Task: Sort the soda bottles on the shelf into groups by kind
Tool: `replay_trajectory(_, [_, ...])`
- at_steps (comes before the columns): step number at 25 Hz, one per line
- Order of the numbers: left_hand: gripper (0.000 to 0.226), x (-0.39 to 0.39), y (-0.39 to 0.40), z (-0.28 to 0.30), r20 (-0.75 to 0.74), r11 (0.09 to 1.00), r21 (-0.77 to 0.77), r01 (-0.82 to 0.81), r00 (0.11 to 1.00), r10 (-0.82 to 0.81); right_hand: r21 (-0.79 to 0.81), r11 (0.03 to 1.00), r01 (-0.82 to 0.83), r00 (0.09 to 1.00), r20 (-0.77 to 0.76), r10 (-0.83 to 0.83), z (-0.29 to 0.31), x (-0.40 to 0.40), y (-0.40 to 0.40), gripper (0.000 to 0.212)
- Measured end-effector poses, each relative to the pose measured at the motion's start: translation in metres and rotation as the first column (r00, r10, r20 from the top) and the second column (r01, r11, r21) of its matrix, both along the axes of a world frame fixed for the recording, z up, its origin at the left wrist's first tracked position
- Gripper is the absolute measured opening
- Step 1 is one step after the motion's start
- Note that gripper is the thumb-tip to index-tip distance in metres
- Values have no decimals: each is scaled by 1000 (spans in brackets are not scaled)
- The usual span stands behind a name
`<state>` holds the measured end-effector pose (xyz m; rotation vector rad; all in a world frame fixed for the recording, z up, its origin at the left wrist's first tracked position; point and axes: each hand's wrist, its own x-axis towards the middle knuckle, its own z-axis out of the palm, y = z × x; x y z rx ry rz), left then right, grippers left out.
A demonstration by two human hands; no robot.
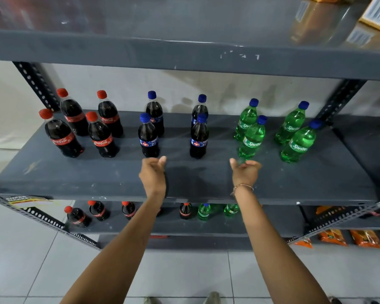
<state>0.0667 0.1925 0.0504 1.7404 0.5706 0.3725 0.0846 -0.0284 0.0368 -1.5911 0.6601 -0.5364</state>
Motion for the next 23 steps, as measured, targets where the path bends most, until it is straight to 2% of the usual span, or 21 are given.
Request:
replay_trajectory(2, [27,0,-28,1,11,983,11,181,983,-181,10,999,31,999,18,-31,-2,-3,-33,44])
replay_trajectory(4, [62,11,-50,2,-7,930,8,368,930,-368,-42,993,-113,993,-28,112,1,1,-59,53])
replay_trajectory(5, [80,19,-58,1,-23,908,8,419,908,-419,-57,977,-205,978,-54,202,4,4,-68,63])
replay_trajectory(7, [97,32,-71,0,-48,901,30,432,901,-431,-68,928,-366,929,-74,361,11,11,-78,76])
replay_trajectory(8, [95,36,-76,-2,-47,907,53,417,909,-415,-86,902,-423,905,-86,416,14,13,-80,77])
replay_trajectory(10, [74,38,-81,-4,-24,915,134,380,924,-381,-104,874,-475,879,-106,465,16,17,-81,75])
replay_trajectory(12, [61,36,-86,-6,-7,914,206,349,935,-355,-127,878,-462,885,-122,448,15,18,-81,67])
replay_trajectory(14, [54,36,-87,-7,-17,923,215,318,947,-322,-176,887,-427,904,-114,413,16,16,-81,60])
replay_trajectory(20, [53,34,-88,-4,-36,921,231,312,949,-313,-205,885,-418,909,-101,405,18,13,-81,55])
replay_trajectory(23, [63,33,-87,-3,-68,921,213,327,945,-320,-181,883,-432,902,-67,427,18,9,-83,65])
